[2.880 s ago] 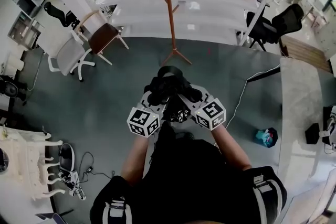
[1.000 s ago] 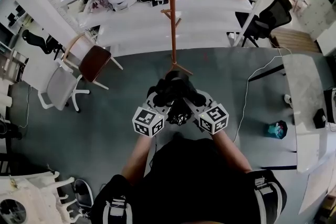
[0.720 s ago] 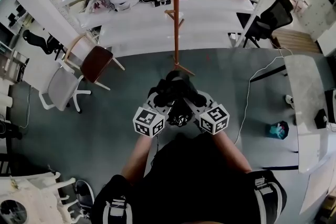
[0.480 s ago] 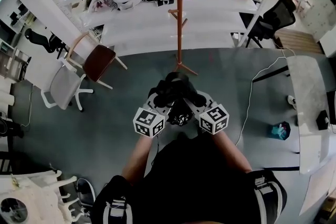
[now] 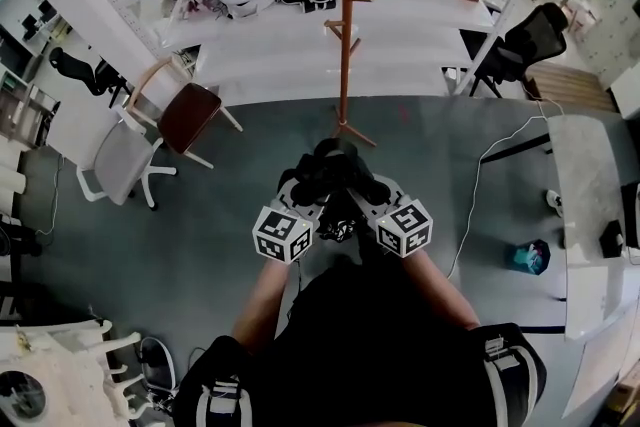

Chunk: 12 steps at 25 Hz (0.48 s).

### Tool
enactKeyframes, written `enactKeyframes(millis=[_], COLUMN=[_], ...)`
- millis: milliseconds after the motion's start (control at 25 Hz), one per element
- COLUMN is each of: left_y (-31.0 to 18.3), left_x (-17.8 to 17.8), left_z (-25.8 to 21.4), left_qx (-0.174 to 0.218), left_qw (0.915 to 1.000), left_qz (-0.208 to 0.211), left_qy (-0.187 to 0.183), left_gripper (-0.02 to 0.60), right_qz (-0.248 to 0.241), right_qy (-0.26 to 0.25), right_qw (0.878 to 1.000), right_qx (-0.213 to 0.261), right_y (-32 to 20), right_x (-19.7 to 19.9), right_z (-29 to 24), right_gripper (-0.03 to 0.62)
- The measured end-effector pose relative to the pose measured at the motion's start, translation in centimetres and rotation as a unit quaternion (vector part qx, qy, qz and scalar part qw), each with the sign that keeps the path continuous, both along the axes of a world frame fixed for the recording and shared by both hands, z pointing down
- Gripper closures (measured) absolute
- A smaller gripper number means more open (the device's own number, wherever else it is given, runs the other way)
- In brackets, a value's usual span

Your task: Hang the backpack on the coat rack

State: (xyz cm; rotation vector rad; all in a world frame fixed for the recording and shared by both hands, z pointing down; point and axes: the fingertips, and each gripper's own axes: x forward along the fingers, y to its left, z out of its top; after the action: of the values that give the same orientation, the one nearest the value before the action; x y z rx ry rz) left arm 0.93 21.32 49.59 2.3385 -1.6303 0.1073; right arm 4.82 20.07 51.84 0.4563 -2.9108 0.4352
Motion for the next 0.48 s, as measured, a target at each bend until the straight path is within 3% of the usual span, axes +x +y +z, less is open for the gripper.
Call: enactKeyframes(millis=[480], left_y=[-4.8], left_x=[0.6], left_z=[1.3], left_qx=[-0.013], left_qw=[0.9999], left_qz=[-0.006], left_qy=[0.001], left_gripper=[0.491], right_qz=[-0.006], right_qy=[0.003], right_qw=[1.000], right_qx=[-0.008], right_y=[-5.1], right_x=[0.6], right_z=[1.1], right_gripper=[0.487])
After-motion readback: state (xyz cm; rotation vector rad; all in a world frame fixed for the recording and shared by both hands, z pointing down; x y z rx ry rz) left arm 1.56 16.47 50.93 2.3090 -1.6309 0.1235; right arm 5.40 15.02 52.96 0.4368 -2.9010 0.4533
